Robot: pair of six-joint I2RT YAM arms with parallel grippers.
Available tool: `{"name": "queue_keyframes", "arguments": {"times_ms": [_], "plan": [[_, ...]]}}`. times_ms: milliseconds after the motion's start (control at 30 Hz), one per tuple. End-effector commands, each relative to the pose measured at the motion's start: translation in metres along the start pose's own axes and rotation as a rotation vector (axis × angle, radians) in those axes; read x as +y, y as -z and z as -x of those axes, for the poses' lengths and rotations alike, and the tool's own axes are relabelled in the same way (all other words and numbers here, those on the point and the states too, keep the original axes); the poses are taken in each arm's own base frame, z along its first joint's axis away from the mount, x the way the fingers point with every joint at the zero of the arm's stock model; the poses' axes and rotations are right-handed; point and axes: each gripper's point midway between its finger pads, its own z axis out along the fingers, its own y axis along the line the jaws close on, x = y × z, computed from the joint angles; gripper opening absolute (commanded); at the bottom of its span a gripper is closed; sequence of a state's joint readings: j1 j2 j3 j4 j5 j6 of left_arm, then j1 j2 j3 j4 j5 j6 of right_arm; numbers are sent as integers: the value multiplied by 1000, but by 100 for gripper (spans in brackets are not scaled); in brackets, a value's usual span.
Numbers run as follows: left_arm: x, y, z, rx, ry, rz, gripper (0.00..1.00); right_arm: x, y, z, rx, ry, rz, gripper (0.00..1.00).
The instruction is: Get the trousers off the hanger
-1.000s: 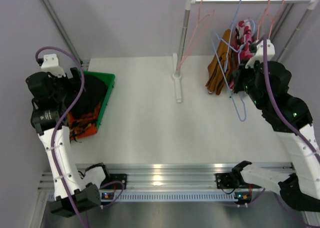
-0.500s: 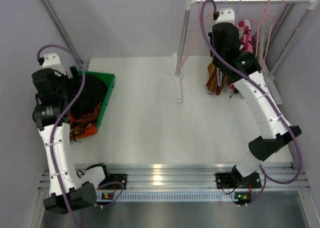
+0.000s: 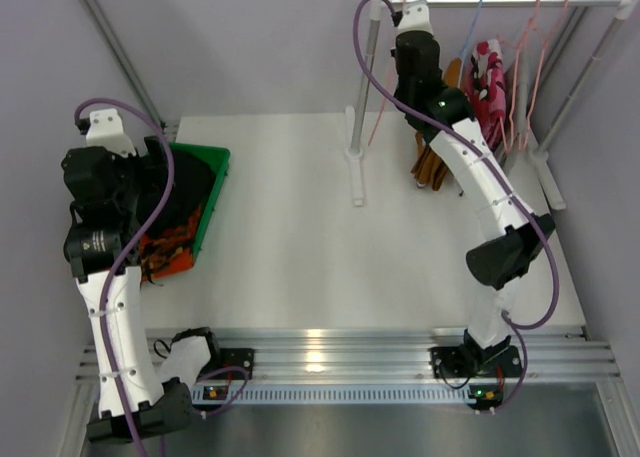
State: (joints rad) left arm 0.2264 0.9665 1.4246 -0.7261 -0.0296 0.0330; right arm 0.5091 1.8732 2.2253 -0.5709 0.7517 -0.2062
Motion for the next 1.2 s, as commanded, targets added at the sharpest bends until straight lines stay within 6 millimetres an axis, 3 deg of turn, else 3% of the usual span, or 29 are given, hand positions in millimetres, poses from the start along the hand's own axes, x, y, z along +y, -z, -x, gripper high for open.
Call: {"name": "queue_keyframes", "arguments": {"times_ms": [0,167,367,467,600,633,667,867,900,933,967,1033,1067,1167], "plan": [[-5,-2,2,-22,11,-24,99,-42,-16,34,-104,-60,-142,0],[-6,-5,1,-30,6,-28,99,-51,-43,23,-97,-55,-172,0],[-6,-9,2,-25,9,-28,99,-41,-67,8,-81,-68,-77,0],[-6,-9,4,-28,5,-29,99,-30,-73,-8,-36,-88,2,0],[-11,-8,7,-24,-19,-62,99,-19,-69,-38,44,-112,78,0],[-11,-8,5,-16,-19,-62,99,-20,-65,-33,34,-126,88,0],[-11,-9,6,-10,-28,-62,99,-18,-65,-43,56,-122,98,0],[-16,-9,5,0,-59,-99,99,-20,-41,-51,75,-170,143,0],[-18,-9,4,6,-62,-114,99,-26,-33,-45,62,-184,142,1],[-22,-10,3,13,-64,-134,99,-26,-30,-45,61,-192,154,8],[-27,-11,0,29,-68,-169,99,-24,-27,-49,69,-190,163,24],[-30,-13,0,34,-55,-180,99,-32,-15,-40,45,-215,170,43],[-32,-15,1,36,-42,-190,99,-30,-11,-38,38,-218,192,62],[-49,-19,8,37,-13,-272,99,-39,10,-20,-9,-239,236,84]]}}
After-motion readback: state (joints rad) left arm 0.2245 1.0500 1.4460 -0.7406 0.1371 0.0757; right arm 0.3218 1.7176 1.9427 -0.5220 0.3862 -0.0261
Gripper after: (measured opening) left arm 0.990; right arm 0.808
